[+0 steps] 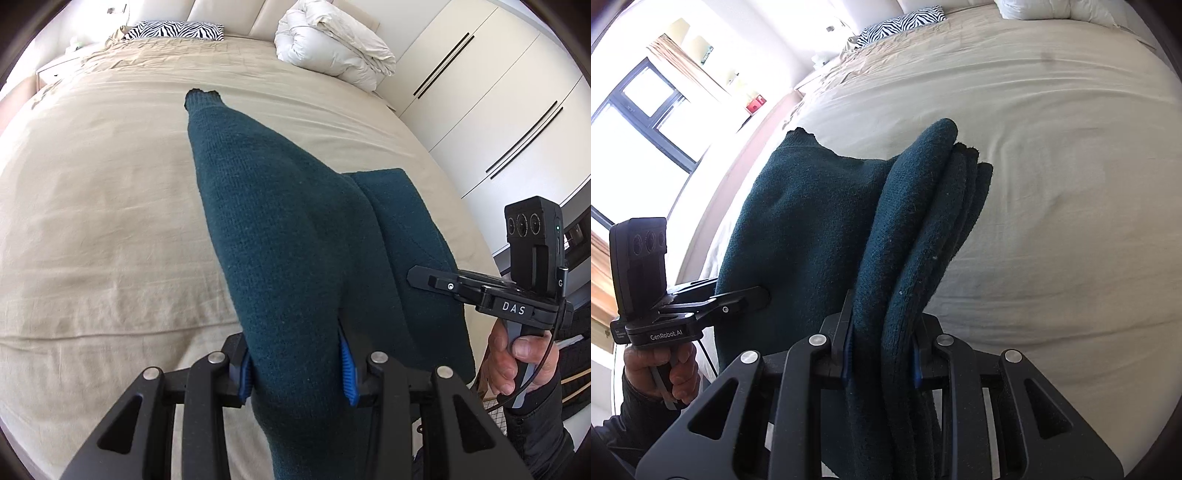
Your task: Fold small clothes
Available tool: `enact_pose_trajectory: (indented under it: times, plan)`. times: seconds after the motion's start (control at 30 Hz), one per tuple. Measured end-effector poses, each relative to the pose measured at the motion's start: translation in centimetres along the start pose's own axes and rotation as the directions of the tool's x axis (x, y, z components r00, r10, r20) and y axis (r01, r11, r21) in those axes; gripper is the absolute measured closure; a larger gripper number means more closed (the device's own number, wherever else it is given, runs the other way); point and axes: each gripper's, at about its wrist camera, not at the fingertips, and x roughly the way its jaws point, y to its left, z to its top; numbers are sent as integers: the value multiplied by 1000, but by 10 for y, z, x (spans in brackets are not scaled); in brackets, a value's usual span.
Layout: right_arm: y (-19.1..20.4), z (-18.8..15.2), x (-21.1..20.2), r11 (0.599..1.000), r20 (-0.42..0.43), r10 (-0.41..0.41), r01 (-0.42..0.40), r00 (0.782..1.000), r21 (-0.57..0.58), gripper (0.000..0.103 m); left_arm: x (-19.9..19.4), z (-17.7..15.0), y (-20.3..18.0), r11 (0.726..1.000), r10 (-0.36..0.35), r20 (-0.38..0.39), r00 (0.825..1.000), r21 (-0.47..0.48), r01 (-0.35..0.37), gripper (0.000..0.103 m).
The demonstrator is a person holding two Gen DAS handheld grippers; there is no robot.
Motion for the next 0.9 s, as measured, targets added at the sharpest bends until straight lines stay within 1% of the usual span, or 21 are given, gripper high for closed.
enact_pose_trajectory:
  times: [0.13, 0.17, 0.23, 0.27, 0.3, 0.33, 0.37, 0.4, 0.47, 0.53, 0.7, 0.73, 0.77, 0.8, 0.9]
  plan:
    - [27, -40, 16, 999, -29, 46, -46, 999, 8, 82, -7, -45, 22, 999, 33, -27, 999, -21, -33, 63]
    - [36, -48, 27, 999, -44, 52, -51, 998, 10, 82, -5, -55, 30, 999, 40, -40, 998, -31, -41, 63]
    - [36, -65, 43, 998, -80, 63, -61, 995, 35, 82, 7, -74, 48, 996, 52, -76, 996, -67, -57, 63]
    - [44, -68, 62, 997, -99, 66, -61, 993, 50, 82, 15, -82, 56, 995, 59, -95, 994, -78, -67, 62]
    - [43, -74, 70, 997, -114, 61, -55, 992, 57, 82, 21, -90, 62, 993, 66, -106, 992, -88, -76, 61]
    - [46, -78, 79, 998, -116, 40, -34, 992, 55, 82, 24, -96, 67, 993, 60, -99, 993, -100, -70, 59]
    - [42, -82, 82, 998, -117, 25, -19, 993, 57, 82, 25, -98, 70, 993, 47, -87, 995, -108, -56, 59]
    - [35, -85, 85, 997, -120, 31, -22, 992, 77, 82, 25, -99, 69, 992, 42, -83, 996, -114, -51, 59]
    - [23, -84, 98, 991, -130, 59, -42, 990, 127, 81, 27, -98, 68, 993, 48, -82, 996, -108, -57, 58]
    - [14, -87, 103, 986, -140, 77, -55, 987, 157, 81, 30, -100, 70, 993, 49, -81, 996, -101, -57, 56]
    - [1, -96, 110, 983, -128, 105, -84, 986, 162, 80, 31, -109, 85, 990, -9, -62, 998, -143, 0, 53]
    - [-4, -91, 123, 980, -124, 121, -98, 985, 173, 78, 31, -109, 86, 988, -18, -55, 998, -153, 9, 52]
    - [-6, -91, 127, 977, -117, 136, -113, 984, 183, 78, 30, -110, 88, 986, -30, -46, 998, -165, 22, 51]
    - [-8, -92, 126, 974, -108, 148, -126, 983, 190, 77, 28, -113, 88, 984, -43, -31, 999, -175, 37, 50]
    - [-14, -95, 119, 961, -71, 169, -148, 983, 232, 70, 19, -120, 91, 980, -52, 14, 999, -193, 53, 47]
